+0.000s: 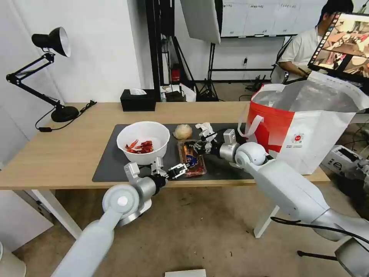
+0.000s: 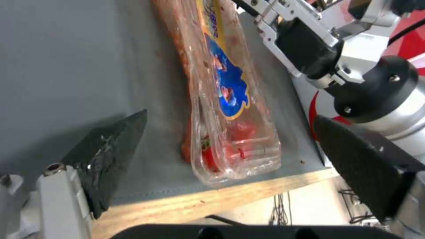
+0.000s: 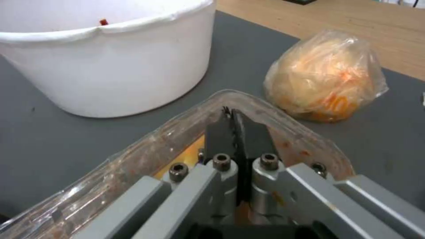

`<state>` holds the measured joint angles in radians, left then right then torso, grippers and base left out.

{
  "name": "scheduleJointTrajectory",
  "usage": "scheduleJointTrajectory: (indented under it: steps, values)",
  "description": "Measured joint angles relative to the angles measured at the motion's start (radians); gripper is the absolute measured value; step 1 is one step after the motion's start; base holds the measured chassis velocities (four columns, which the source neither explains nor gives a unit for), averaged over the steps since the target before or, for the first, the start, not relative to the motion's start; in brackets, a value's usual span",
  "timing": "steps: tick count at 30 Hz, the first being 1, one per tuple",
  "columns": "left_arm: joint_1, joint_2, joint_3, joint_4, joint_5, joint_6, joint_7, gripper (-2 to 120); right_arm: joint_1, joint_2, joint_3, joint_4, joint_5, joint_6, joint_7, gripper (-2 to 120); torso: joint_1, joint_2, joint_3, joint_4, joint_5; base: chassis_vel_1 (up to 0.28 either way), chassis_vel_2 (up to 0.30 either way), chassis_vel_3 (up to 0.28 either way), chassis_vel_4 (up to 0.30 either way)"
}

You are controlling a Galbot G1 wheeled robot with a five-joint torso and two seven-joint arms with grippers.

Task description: Pick up the trash from the table and place it into the takeout bag.

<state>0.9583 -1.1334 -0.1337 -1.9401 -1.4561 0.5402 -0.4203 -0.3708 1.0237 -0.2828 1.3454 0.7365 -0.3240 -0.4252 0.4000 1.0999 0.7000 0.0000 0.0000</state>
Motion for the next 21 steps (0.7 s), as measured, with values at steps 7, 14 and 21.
scheduleJointTrajectory:
  steps: [7, 14, 21]
  values:
    - [-0.026, -0.013, 0.02, 0.016, 0.001, -0.02, -0.024, 100, -0.003, -0.001, 0.003, 0.002, 0.001, 0.0, 0.003, 0, 0.0, 0.0, 0.0, 0.0, 0.0, 0.0, 0.0, 0.0, 0.0]
    - [-0.042, -0.018, 0.038, 0.027, 0.001, -0.04, -0.035, 100, -0.005, -0.002, 0.007, 0.003, 0.002, -0.001, 0.005, 0, 0.0, 0.0, 0.0, 0.0, 0.0, 0.0, 0.0, 0.0, 0.0]
    - [-0.074, -0.033, 0.065, 0.046, 0.008, -0.046, -0.073, 100, -0.006, -0.004, 0.012, 0.003, 0.003, -0.001, 0.006, 0, 0.0, 0.0, 0.0, 0.0, 0.0, 0.0, 0.0, 0.0, 0.0]
